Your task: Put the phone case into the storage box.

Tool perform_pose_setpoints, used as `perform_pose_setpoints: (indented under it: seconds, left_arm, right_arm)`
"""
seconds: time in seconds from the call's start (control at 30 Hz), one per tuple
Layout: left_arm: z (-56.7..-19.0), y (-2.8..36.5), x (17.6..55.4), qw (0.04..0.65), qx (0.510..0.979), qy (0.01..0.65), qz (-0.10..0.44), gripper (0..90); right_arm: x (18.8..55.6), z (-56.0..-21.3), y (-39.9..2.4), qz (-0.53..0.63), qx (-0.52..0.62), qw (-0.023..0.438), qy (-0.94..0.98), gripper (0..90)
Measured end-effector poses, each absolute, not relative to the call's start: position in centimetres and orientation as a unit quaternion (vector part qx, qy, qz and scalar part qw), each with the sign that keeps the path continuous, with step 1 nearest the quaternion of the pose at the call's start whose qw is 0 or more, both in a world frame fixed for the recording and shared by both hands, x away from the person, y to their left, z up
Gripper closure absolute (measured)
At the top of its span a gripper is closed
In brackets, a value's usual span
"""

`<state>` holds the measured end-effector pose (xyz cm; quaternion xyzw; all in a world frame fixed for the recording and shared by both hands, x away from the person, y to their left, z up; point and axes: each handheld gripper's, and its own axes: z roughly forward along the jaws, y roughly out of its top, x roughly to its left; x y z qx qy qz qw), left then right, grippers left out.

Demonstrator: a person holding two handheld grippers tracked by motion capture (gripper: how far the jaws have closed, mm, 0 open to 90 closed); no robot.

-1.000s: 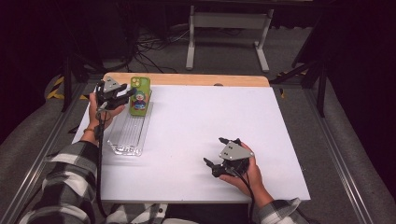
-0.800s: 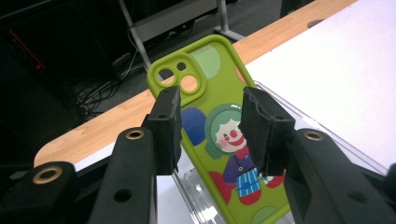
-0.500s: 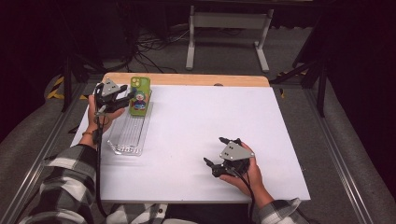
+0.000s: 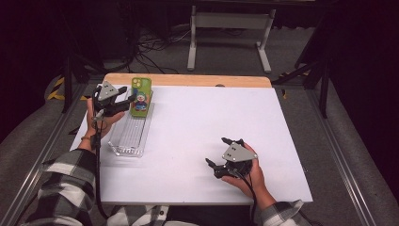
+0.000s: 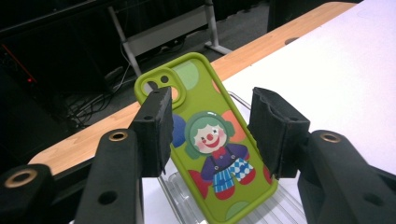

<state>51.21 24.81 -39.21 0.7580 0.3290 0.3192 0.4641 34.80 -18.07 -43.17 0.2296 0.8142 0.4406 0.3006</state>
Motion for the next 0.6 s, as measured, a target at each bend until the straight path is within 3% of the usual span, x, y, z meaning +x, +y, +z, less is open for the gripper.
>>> perform_pose_setpoints:
  seconds: [0.33, 0.6]
  left_arm:
    - [-39.1, 24.7, 50.5, 0.47, 0.757, 0.324, 0.317, 40.1]
    - [-39.0, 24.8, 49.6, 0.487, 0.745, 0.336, 0.308, 23.5]
  right_arm:
    - [34.8, -43.1, -18.1, 0.442, 0.229, 0.301, 0.813, 13.0]
    - [34.8, -43.0, -18.1, 0.445, 0.229, 0.302, 0.812, 12.9]
